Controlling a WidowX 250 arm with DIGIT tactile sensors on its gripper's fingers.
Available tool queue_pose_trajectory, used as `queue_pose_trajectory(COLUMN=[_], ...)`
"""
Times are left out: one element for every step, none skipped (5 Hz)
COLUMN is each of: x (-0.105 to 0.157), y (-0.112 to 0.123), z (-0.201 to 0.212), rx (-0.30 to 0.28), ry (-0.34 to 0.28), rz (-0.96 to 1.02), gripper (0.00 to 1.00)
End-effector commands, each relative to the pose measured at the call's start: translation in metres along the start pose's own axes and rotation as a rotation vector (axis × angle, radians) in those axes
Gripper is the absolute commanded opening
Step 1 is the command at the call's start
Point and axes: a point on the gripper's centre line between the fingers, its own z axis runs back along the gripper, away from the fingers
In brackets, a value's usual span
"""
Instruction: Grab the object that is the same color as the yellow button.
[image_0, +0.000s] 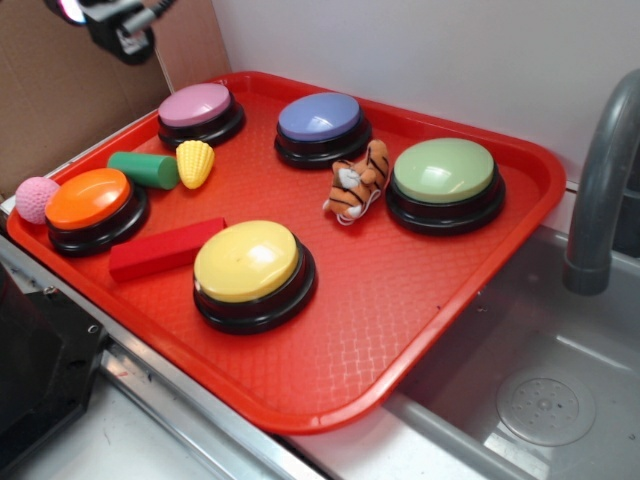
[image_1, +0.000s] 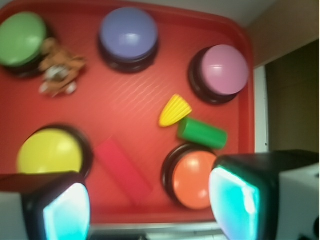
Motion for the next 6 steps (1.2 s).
queue_pose_trajectory(x=[0.016, 0.025, 0.028, 0.028, 0.027, 0.026], y=[0.036, 0.042, 0.04, 0.04, 0.042, 0.042], z=[-0.06, -0.089, -0.115, -0.132, -0.144, -0.15], rx=[0.075, 0.058, 0.028, 0.025, -0.02, -0.023], ry=[-0.015, -0.028, -0.016, -0.02, -0.039, -0.033], rz=[0.164, 0.181, 0.171, 0.167, 0.149, 0.148], gripper=[1.0, 1.0, 1.0, 1.0, 1.0, 1.0])
